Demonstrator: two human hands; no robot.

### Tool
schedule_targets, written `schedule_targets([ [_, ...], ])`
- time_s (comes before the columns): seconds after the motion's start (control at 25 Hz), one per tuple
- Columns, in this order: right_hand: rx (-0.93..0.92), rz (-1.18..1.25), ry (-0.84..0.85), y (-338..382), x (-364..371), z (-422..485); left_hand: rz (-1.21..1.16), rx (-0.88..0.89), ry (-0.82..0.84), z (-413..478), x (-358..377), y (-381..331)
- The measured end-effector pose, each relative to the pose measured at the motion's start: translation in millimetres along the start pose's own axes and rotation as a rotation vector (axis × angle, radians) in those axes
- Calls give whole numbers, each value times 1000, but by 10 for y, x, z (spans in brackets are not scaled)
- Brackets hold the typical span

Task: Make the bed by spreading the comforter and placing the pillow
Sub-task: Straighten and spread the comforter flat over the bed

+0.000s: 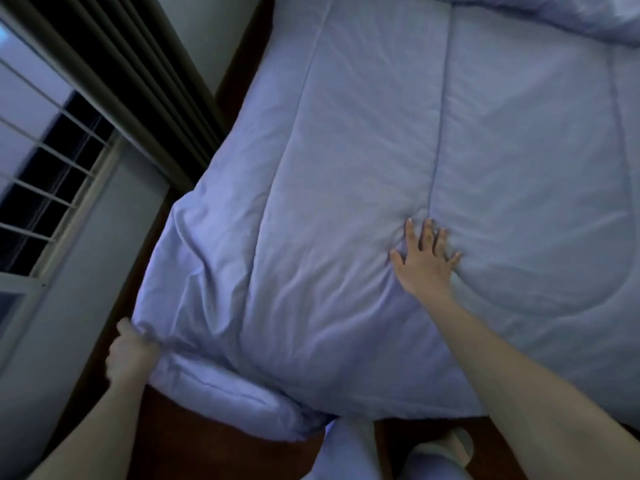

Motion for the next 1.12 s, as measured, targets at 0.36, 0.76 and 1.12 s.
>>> schedule_targets([
  [0.36, -45, 368, 237, 340, -381, -111, -590, 506, 44, -1056, -485, -1862],
  [0.76, -762, 1067, 62, 1692, -2367, -1491, -1280, 727, -151, -2663, -2060, -1389],
  [1.12, -1119, 1319, 203, 3134, -3021, -2371, -1440, 806, -297, -2484, -3156, -300],
])
Point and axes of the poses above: each hand's wrist, its own z-axis towards the middle knuckle, its own x-axis out of the palm, y = z × x, the point moved 6 cm from there along z, towards the middle knuckle, and after that the axes turned 2 degrees about z, right-handed, at the moved point
